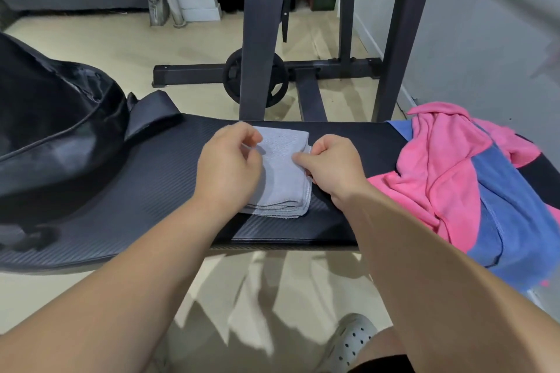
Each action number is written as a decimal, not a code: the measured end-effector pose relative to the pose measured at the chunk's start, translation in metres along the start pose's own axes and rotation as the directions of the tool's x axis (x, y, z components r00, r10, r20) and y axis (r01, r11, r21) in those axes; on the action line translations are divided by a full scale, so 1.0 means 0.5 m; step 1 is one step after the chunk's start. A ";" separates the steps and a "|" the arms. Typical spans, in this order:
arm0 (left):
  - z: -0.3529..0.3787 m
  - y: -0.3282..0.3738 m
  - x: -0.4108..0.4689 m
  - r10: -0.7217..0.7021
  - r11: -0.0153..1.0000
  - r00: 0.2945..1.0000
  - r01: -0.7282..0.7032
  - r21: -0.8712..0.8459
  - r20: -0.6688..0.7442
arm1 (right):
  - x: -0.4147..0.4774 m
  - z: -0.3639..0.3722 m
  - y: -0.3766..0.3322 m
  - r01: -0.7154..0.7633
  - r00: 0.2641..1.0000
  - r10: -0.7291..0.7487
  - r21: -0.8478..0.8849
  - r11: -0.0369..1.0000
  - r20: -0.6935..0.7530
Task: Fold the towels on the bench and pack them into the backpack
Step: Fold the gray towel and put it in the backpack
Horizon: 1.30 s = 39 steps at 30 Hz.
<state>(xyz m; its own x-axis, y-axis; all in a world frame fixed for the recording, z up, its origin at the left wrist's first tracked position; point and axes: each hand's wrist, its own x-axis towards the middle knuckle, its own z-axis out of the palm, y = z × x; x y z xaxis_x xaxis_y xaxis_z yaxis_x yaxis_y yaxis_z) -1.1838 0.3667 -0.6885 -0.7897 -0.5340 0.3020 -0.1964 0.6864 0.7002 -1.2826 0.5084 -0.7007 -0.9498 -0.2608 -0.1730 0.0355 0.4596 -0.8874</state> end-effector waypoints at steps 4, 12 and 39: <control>-0.004 -0.013 0.000 0.124 0.971 0.987 -0.141 0.193 0.099 | 0.007 0.001 -0.010 -0.005 1.000 0.004 0.051 0.999 0.016; 0.054 -0.017 -0.024 -0.079 0.816 0.838 -0.257 0.518 0.540 | 0.017 -0.006 0.016 0.065 0.997 -0.053 -0.200 0.978 0.064; -0.085 -0.092 -0.054 -0.134 0.905 0.980 0.059 0.422 0.150 | -0.022 -0.040 -0.060 0.354 0.927 -0.083 -0.779 0.517 0.366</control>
<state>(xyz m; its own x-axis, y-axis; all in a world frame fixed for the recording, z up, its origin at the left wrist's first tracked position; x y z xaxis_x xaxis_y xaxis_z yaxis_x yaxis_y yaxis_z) -1.1289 0.3285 -0.7014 -0.8344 -0.5410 0.1056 -0.4694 0.7977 0.3785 -1.2795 0.5144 -0.6635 -0.7696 -0.5905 -0.2430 -0.5601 0.8070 -0.1870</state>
